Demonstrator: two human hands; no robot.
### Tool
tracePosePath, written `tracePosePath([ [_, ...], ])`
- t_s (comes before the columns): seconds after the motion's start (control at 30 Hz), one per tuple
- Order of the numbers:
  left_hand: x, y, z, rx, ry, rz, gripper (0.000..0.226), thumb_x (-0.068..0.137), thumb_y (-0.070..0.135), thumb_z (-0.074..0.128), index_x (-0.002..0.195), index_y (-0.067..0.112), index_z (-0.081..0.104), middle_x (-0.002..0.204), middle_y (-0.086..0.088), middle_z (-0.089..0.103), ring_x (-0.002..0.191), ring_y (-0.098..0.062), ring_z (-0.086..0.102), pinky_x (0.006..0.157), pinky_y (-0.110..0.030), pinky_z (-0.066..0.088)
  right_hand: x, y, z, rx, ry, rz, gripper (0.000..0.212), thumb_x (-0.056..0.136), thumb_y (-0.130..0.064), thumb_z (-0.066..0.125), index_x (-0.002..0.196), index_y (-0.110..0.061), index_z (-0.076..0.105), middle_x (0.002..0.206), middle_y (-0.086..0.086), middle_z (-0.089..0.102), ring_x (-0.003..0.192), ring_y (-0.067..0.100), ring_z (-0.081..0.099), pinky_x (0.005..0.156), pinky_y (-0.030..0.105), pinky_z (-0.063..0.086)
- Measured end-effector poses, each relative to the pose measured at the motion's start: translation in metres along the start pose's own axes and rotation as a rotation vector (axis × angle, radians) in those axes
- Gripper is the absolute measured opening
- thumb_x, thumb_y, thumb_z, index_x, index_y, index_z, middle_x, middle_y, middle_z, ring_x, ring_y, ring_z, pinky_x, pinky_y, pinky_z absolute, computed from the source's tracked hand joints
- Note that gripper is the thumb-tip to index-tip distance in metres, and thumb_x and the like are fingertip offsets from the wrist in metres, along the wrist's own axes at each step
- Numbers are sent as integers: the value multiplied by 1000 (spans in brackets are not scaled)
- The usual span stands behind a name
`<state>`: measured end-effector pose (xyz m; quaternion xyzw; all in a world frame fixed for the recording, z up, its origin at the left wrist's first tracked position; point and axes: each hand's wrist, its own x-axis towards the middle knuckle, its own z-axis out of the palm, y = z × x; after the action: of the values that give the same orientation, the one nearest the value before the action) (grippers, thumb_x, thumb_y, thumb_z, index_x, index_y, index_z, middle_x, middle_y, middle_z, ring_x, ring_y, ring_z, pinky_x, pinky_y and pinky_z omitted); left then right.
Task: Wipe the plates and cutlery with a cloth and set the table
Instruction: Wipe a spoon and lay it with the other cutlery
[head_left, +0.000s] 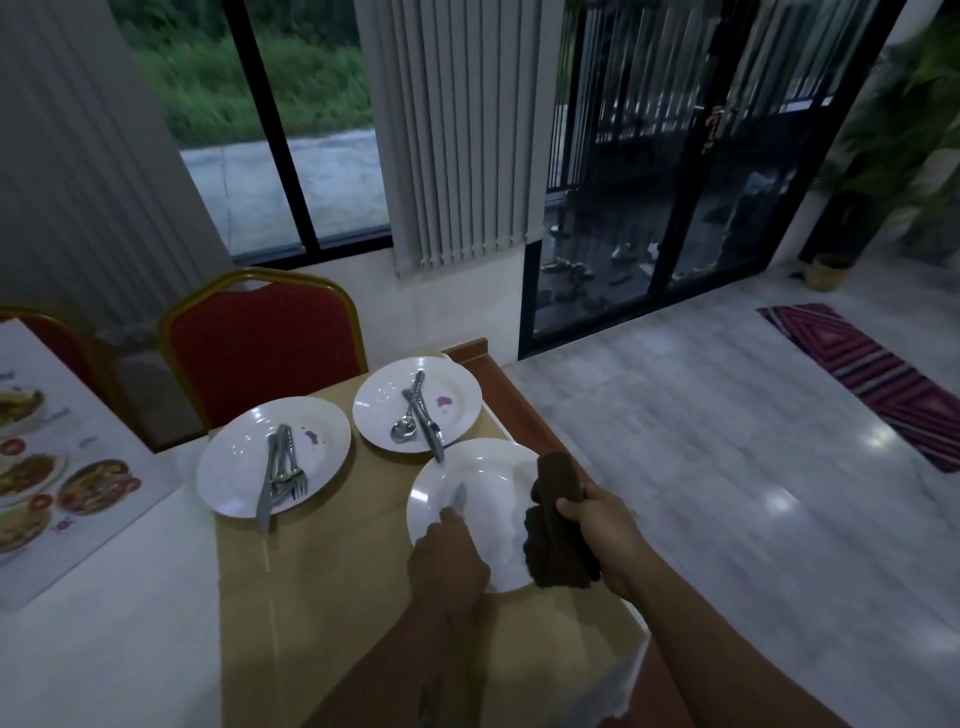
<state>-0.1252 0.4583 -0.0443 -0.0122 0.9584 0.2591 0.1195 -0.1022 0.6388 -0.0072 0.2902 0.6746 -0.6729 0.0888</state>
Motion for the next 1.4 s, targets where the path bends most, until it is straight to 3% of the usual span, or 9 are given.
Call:
tracePosePath([
  [0.2,4,-6,-19,-255,51,-103,29,85,16,69,111,15,55,94,4,63,79,-8,57,65,-17,45,0,-13,22,-1,-117,-23,19,92,0,60,108,-8,65,105,19,72,91,33,72,73,41,60],
  [0.33,1,-5,-32,-313,98,-30,17,89,14,64,104,23,63,98,3,70,90,-13,67,78,-26,56,0,-13,53,-13,-131,-48,22,87,2,65,105,-10,66,110,16,70,102,34,67,94,50,56],
  [0.67,-31,-46,-65,-395,199,193,23,93,10,56,101,30,64,75,9,66,72,-4,64,68,-24,55,-2,-48,123,126,143,-352,16,84,0,68,85,-15,62,92,-1,66,93,25,67,75,36,57],
  [0.87,-43,-77,-94,-657,330,-29,23,91,3,61,98,25,55,83,-2,69,72,-14,68,53,-16,49,7,-60,163,645,-138,32,36,95,-8,60,130,-17,52,123,12,64,112,34,61,104,57,46],
  [0.93,-46,-93,-106,-681,366,-47,26,90,1,62,101,22,50,81,-4,67,69,-14,65,51,-14,46,-5,-54,191,551,-298,81,41,93,-3,60,130,-15,52,124,15,63,116,39,58,105,61,43],
  [1.03,-52,-120,-123,-632,357,-55,28,88,-1,58,103,20,47,75,-5,62,70,-21,63,56,-36,54,-32,-39,236,316,-470,23,35,92,0,60,124,-12,58,118,17,66,111,38,62,99,55,49],
  [1.17,-69,-166,-160,-635,326,-116,22,89,8,59,98,25,50,81,-3,66,73,-22,66,69,-47,59,-56,-34,291,110,-379,-115,33,92,-4,62,123,-13,58,114,14,67,103,32,65,84,44,56],
  [1.33,-60,-243,-247,-667,604,-151,19,92,14,51,101,28,59,102,-2,66,90,-26,64,78,-46,58,-91,-36,361,-115,-421,-223,25,90,-9,66,112,-20,63,107,11,71,100,30,68,93,50,56],
  [1.4,-49,-270,-281,-606,502,-90,25,92,18,51,113,24,63,111,-2,67,100,-24,63,86,-44,57,-108,-34,395,-154,-475,-240,21,88,-8,67,104,-21,65,103,14,73,98,32,70,94,54,55],
])
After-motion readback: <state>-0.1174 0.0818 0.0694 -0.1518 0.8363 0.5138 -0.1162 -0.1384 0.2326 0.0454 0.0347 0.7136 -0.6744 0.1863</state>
